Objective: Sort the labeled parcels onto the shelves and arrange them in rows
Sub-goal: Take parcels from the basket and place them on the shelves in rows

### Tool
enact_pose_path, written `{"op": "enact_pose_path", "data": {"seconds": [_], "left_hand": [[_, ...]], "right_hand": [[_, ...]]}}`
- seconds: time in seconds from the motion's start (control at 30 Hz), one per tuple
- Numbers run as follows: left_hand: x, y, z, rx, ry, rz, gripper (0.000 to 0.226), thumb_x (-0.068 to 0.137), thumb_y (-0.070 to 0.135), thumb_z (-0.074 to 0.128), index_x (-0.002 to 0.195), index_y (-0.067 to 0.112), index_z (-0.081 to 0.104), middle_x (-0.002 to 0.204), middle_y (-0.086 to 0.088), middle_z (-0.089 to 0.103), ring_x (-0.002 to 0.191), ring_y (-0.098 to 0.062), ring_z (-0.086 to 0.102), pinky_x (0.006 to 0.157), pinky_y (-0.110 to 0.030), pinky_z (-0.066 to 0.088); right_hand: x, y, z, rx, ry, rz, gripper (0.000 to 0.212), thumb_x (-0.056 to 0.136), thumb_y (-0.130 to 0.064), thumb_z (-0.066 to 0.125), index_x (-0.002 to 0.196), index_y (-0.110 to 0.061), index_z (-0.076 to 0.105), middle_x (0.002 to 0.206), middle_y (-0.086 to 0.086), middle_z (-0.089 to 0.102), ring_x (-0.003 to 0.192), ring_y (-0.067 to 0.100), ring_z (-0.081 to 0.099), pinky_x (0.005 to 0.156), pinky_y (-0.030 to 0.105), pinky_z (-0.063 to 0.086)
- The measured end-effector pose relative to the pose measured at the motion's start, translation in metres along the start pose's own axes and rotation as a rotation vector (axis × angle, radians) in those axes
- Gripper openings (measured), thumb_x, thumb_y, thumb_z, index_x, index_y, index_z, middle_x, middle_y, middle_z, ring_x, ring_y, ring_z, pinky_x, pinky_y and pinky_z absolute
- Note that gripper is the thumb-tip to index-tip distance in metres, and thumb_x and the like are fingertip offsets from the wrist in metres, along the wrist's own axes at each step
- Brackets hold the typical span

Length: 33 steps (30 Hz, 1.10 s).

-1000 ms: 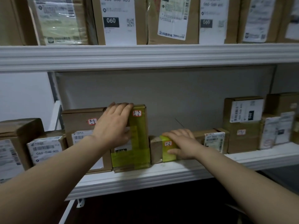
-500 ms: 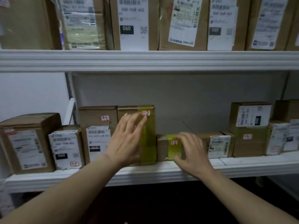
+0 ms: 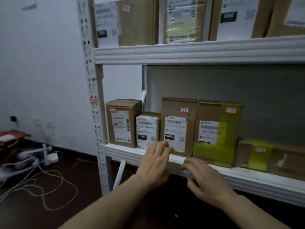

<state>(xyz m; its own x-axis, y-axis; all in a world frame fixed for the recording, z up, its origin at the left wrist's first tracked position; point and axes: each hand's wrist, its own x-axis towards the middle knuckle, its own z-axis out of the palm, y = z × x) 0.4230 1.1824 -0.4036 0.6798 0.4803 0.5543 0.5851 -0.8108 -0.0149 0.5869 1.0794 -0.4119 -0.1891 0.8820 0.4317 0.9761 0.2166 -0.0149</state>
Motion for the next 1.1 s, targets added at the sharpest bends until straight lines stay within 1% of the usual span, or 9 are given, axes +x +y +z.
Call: {"op": "enact_pose_path", "data": {"seconds": [0.1, 0.17, 0.3, 0.47, 0.7, 0.77, 0.83, 0.93, 1.1], "left_hand": [[-0.016, -0.027, -0.005, -0.180, 0.033, -0.252, 0.056, 0.083, 0.015, 0.057, 0.137, 0.013, 0.040, 0.138, -0.006, 0.032, 0.127, -0.022, 0.038, 0.101, -0.023, 0.035], [-0.022, -0.043, -0.008, -0.335, 0.101, -0.510, 0.057, 0.092, 0.017, 0.053, 0.143, 0.014, 0.029, 0.140, -0.005, 0.027, 0.126, -0.019, 0.039, 0.094, -0.018, 0.033], [-0.018, -0.068, -0.013, -0.520, 0.160, -0.813, 0.073, 0.095, 0.023, 0.056, 0.150, 0.007, 0.010, 0.149, -0.014, 0.019, 0.134, -0.025, 0.033, 0.107, -0.030, 0.031], [0.002, -0.096, -0.012, -0.648, 0.205, -1.012, 0.077, 0.087, 0.022, 0.068, 0.146, 0.008, 0.019, 0.145, -0.017, 0.023, 0.127, -0.033, 0.041, 0.104, -0.040, 0.035], [0.010, -0.111, -0.003, -0.662, 0.151, -1.032, 0.085, 0.087, 0.018, 0.067, 0.150, 0.008, 0.010, 0.148, -0.018, 0.021, 0.131, -0.034, 0.038, 0.107, -0.042, 0.034], [0.004, -0.110, 0.004, -0.609, 0.144, -1.009, 0.078, 0.087, 0.014, 0.065, 0.148, 0.007, 0.015, 0.145, -0.016, 0.023, 0.130, -0.032, 0.037, 0.106, -0.039, 0.035], [-0.003, -0.108, 0.010, -0.521, 0.157, -0.991, 0.073, 0.086, 0.010, 0.062, 0.146, 0.008, 0.020, 0.143, -0.013, 0.023, 0.131, -0.030, 0.033, 0.107, -0.038, 0.034], [-0.008, -0.109, 0.014, -0.418, 0.184, -0.974, 0.065, 0.086, 0.007, 0.059, 0.143, 0.012, 0.027, 0.144, -0.009, 0.022, 0.135, -0.027, 0.026, 0.108, -0.036, 0.032], [-0.018, -0.114, 0.026, -0.317, 0.205, -0.827, 0.044, 0.092, 0.012, 0.050, 0.134, 0.017, 0.041, 0.141, -0.004, 0.033, 0.129, -0.019, 0.031, 0.102, -0.031, 0.034]], "right_hand": [[0.024, -0.021, 0.013, 0.029, -0.090, -0.005, 0.039, 0.092, -0.026, 0.036, 0.128, -0.022, 0.050, 0.129, -0.005, 0.046, 0.118, 0.014, 0.048, 0.088, 0.025, 0.045], [0.039, -0.033, 0.020, 0.041, -0.160, 0.017, 0.043, 0.100, -0.028, 0.032, 0.142, -0.023, 0.033, 0.145, -0.007, 0.029, 0.133, 0.012, 0.031, 0.101, 0.025, 0.036], [0.064, -0.054, 0.034, 0.055, -0.226, 0.085, 0.051, 0.103, -0.034, 0.029, 0.151, -0.022, 0.016, 0.158, -0.005, 0.007, 0.144, 0.015, 0.013, 0.112, 0.029, 0.024], [0.090, -0.067, 0.049, 0.019, -0.250, 0.098, 0.053, 0.104, -0.033, 0.025, 0.153, -0.020, 0.007, 0.160, -0.005, 0.001, 0.146, 0.012, 0.003, 0.115, 0.022, 0.001], [0.103, -0.070, 0.066, -0.014, -0.200, 0.148, 0.052, 0.103, -0.029, 0.029, 0.152, -0.015, 0.014, 0.159, 0.000, 0.010, 0.146, 0.016, 0.009, 0.117, 0.027, 0.003], [0.102, -0.072, 0.070, -0.026, -0.055, 0.109, 0.047, 0.094, -0.018, 0.047, 0.140, -0.009, 0.042, 0.144, 0.004, 0.040, 0.133, 0.021, 0.039, 0.115, 0.032, 0.028], [0.102, -0.072, 0.078, 0.001, 0.130, 0.015, 0.042, 0.068, -0.014, 0.064, 0.110, -0.014, 0.066, 0.108, -0.001, 0.062, 0.099, 0.018, 0.063, 0.089, 0.028, 0.053], [0.109, -0.075, 0.084, -0.005, 0.212, -0.069, 0.035, 0.065, -0.016, 0.048, 0.095, -0.020, 0.067, 0.092, -0.005, 0.063, 0.085, 0.015, 0.062, 0.075, 0.022, 0.051], [0.118, -0.076, 0.101, -0.014, 0.293, 0.000, 0.039, 0.071, -0.018, 0.041, 0.098, -0.010, 0.068, 0.099, 0.005, 0.065, 0.091, 0.023, 0.062, 0.081, 0.031, 0.052]]}}
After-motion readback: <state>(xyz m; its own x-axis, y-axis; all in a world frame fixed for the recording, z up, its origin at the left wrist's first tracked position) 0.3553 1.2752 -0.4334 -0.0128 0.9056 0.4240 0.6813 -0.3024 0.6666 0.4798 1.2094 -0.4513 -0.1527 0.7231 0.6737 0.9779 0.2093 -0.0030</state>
